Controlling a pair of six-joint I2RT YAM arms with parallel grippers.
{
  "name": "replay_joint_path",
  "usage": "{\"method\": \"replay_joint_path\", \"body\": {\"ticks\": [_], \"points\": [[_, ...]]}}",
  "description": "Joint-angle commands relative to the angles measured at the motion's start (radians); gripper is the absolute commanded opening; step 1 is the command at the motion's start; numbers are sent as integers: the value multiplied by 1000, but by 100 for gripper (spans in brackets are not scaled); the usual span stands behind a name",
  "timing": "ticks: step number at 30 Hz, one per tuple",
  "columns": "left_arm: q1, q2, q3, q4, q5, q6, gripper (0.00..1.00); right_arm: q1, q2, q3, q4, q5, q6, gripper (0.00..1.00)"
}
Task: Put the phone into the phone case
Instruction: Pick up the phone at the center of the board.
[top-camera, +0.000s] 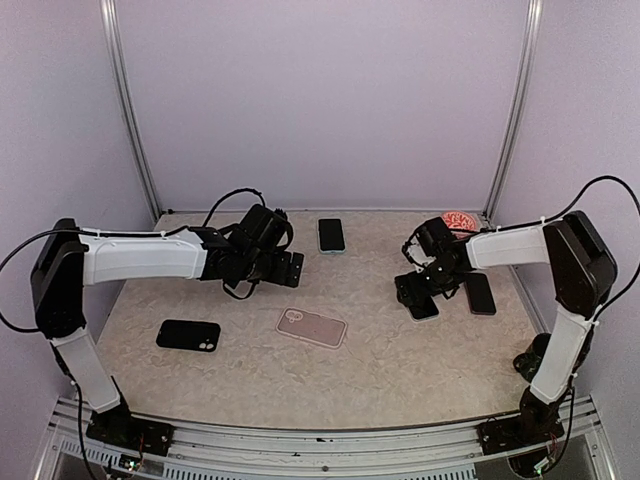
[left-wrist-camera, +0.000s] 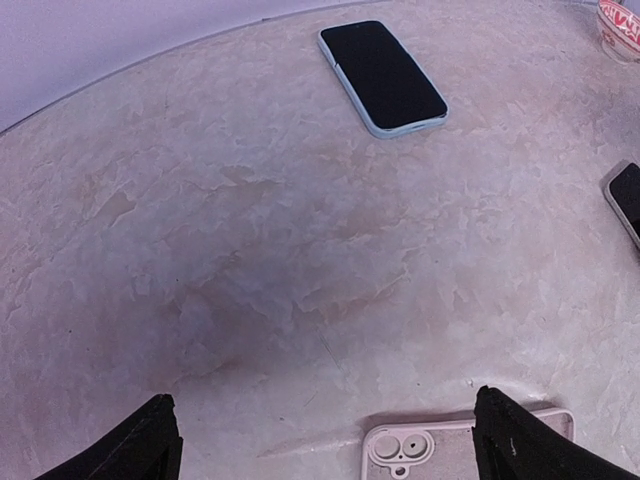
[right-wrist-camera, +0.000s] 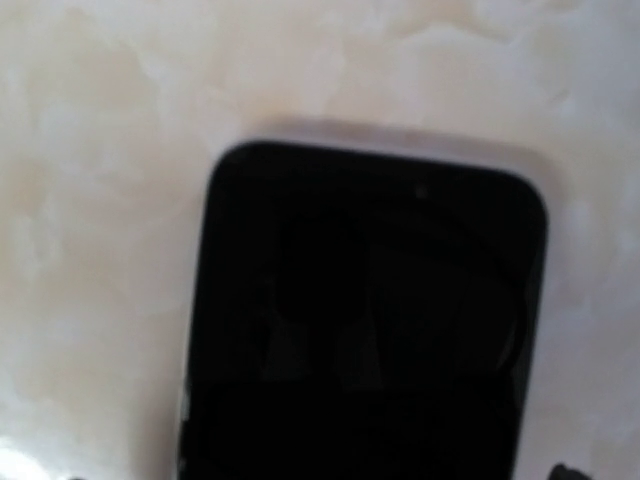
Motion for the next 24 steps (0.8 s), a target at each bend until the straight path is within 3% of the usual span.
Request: {"method": "replay_joint_path", "body": {"ticks": [1, 24], "points": [[7, -52, -27, 30, 5, -12, 99, 5, 21, 37, -83, -3, -13, 98], [9, -99, -77, 50, -9, -31, 99, -24, 112, 97, -153, 9, -40, 92]]}}
